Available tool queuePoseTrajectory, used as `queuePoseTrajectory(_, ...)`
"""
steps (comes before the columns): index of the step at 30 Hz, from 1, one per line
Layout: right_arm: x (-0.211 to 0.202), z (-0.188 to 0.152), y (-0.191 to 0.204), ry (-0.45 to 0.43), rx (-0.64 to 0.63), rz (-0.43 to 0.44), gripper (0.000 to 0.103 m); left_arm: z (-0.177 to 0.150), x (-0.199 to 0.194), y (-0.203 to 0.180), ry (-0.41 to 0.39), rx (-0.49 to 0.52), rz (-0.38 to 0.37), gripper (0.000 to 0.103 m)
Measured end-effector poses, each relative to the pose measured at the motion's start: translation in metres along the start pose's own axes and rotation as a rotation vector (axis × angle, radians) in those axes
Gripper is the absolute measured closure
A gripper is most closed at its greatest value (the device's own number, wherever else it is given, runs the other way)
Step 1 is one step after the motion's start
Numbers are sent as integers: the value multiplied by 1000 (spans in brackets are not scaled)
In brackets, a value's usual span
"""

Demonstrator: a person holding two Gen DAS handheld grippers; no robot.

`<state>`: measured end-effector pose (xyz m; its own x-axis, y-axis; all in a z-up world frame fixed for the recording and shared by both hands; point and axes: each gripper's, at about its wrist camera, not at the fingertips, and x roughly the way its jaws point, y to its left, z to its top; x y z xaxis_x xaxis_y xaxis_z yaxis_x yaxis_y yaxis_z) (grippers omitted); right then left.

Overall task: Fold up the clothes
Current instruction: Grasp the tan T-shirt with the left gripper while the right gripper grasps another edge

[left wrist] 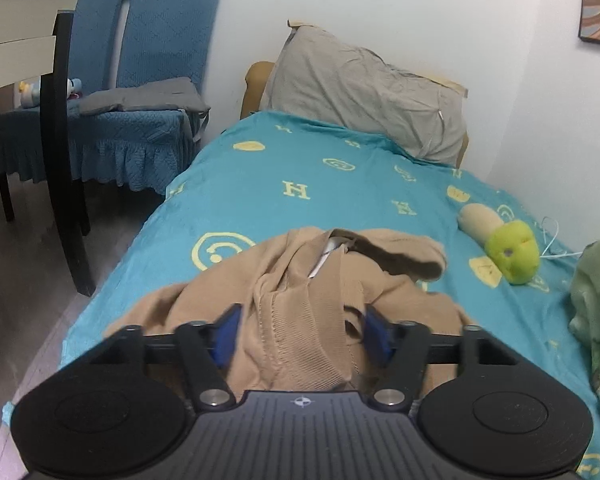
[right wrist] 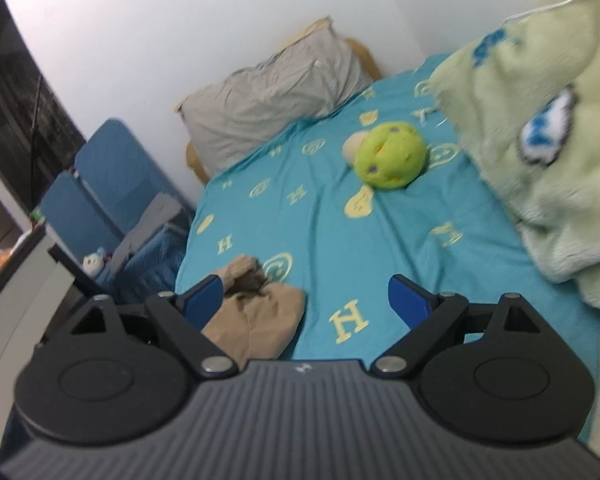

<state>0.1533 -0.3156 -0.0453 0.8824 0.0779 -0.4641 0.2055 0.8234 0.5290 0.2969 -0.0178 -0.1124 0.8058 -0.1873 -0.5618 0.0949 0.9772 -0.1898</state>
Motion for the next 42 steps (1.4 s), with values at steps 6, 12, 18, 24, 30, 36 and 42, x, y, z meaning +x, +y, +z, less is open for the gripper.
queuePoseTrajectory(6,9,-9,15,24,-59,52,11,-2,-43,-7,-30,101,-16,84)
queuePoseTrajectory(12,8,-19,31,21,-147,95,11,-15,-130,-20,-75,173,-119,88)
queuePoseTrajectory(18,-3,-40,52,61,-268,124,23,-51,-204,-19,-112,226,-197,88)
queuePoseTrajectory(24,1,-79,73,241,-350,175,28,-72,-212,-4,-105,162,-209,87)
queuePoseTrajectory(30,17,-106,93,296,-404,187,38,-71,-209,3,-122,138,-217,87)
queuePoseTrajectory(36,30,-95,84,234,-285,169,81,-66,-194,14,-76,92,-181,86)
queuePoseTrajectory(42,19,-76,79,123,-249,167,86,-68,-193,10,-62,130,-191,80)
